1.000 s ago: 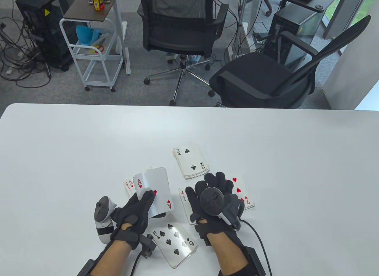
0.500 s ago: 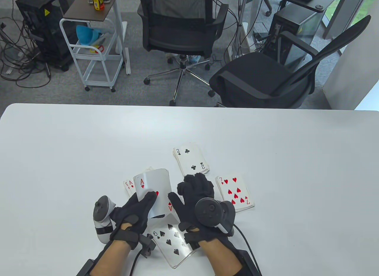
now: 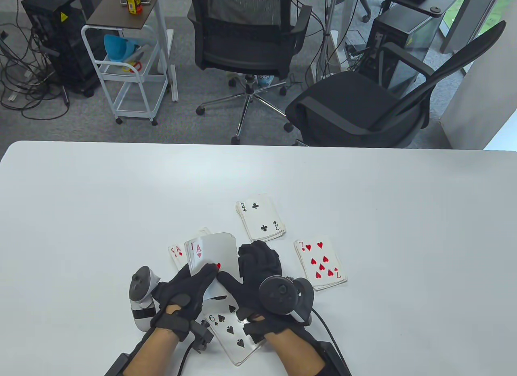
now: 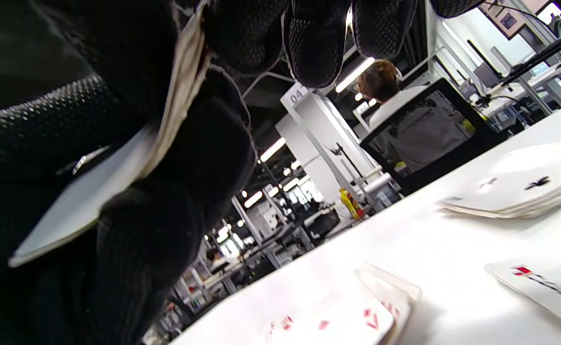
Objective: Playing card suit sorting
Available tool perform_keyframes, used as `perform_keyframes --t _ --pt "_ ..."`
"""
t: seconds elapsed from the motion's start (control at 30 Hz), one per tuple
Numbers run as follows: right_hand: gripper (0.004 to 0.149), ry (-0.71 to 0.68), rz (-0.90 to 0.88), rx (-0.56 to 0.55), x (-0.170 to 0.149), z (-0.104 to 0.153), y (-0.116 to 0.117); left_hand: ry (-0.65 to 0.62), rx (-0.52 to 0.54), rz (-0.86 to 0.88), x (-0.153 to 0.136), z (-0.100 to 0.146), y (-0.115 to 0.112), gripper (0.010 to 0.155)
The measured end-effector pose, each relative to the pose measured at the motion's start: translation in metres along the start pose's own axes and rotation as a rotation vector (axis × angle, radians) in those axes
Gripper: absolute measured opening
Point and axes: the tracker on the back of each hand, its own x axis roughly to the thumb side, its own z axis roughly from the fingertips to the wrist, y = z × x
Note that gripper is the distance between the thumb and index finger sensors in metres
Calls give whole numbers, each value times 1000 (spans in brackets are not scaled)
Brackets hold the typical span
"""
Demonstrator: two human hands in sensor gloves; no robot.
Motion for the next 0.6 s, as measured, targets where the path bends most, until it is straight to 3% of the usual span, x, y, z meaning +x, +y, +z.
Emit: perform_keyframes --t 0.3,0.6 --pt "38 -26 3 -84 0 1 -6 -1 -14 28 7 1 7 51" --pt "40 1 -5 -104 -4 0 -10 -72 84 73 19 4 25 49"
